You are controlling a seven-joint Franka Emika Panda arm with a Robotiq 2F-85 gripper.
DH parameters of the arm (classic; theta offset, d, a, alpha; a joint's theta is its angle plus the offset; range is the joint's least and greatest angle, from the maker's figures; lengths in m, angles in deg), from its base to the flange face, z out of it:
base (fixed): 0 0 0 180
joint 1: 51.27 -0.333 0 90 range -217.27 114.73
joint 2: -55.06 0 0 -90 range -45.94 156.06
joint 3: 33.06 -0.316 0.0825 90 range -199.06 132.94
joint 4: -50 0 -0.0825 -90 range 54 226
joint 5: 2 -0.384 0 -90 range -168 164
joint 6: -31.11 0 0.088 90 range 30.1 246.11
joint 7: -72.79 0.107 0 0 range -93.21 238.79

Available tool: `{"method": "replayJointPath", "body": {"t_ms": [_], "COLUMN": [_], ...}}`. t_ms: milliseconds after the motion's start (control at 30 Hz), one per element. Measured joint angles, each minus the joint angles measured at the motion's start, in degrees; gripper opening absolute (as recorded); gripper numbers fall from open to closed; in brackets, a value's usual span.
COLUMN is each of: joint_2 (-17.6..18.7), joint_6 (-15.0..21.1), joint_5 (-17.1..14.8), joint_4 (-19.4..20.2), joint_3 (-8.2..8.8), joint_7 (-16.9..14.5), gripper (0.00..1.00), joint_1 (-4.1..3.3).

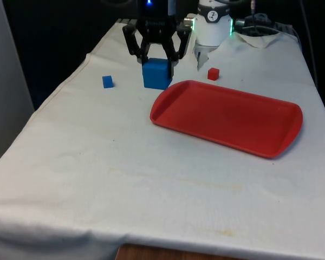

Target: Pick up the largest block and place it onto the tray.

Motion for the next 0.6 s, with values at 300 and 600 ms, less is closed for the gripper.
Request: {"method": "replayJointPath", "body": {"t_ms": [300,600], "joint_2": [0.00,0.00], "joint_6": [-0.17,1.49], "joint_5": [0.00,0.00], "joint_4": [0.40,2.01], "joint_3": [-0.57,-2.98], "joint_7": [0.00,0.11], "gripper": [0.01,0.01], "joint_1": [-0.17,-0.52]}}
